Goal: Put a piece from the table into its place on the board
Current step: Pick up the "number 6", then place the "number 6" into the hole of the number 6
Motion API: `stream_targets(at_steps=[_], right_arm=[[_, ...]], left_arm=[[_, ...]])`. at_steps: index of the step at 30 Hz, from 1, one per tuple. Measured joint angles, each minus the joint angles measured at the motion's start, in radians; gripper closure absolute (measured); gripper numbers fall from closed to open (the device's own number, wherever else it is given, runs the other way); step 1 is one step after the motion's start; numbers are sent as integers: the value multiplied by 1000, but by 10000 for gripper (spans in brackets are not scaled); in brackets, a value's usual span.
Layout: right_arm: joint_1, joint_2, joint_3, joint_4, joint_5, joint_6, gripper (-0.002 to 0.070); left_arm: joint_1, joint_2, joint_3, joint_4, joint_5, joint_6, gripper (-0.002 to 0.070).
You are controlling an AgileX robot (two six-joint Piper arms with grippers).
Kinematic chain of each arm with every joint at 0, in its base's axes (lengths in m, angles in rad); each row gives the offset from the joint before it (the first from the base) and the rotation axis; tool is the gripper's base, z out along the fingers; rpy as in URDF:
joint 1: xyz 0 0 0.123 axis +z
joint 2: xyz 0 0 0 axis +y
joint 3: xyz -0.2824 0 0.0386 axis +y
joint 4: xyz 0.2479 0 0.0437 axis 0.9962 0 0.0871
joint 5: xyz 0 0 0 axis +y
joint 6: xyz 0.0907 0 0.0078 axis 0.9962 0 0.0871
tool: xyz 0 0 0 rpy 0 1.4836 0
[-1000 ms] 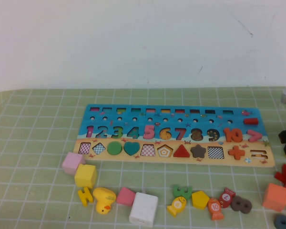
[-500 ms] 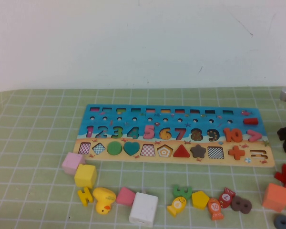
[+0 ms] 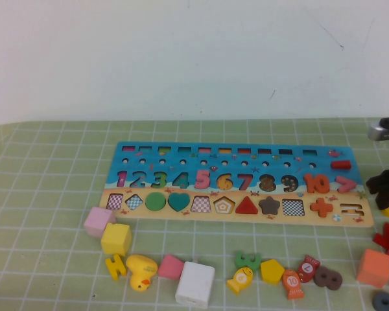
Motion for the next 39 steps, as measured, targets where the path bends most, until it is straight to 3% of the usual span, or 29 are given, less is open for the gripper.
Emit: stream_targets(at_steps=[11, 20, 26, 30, 39], right_arm=[[7, 0, -9, -20, 1, -20, 411], [8, 0, -164, -15, 142, -22, 411], [13, 0, -232, 309, 171, -47, 411], [76, 5, -239, 599, 145, -213, 411], [278, 112, -316, 686, 27, -264, 409]], left_arm=[[0, 0, 0, 0, 0, 0, 677], [0, 0, 0, 0, 0, 0, 677], [0, 0, 0, 0, 0, 0, 677], [0, 0, 0, 0, 0, 0, 677], [0, 0, 0, 0, 0, 0, 677]])
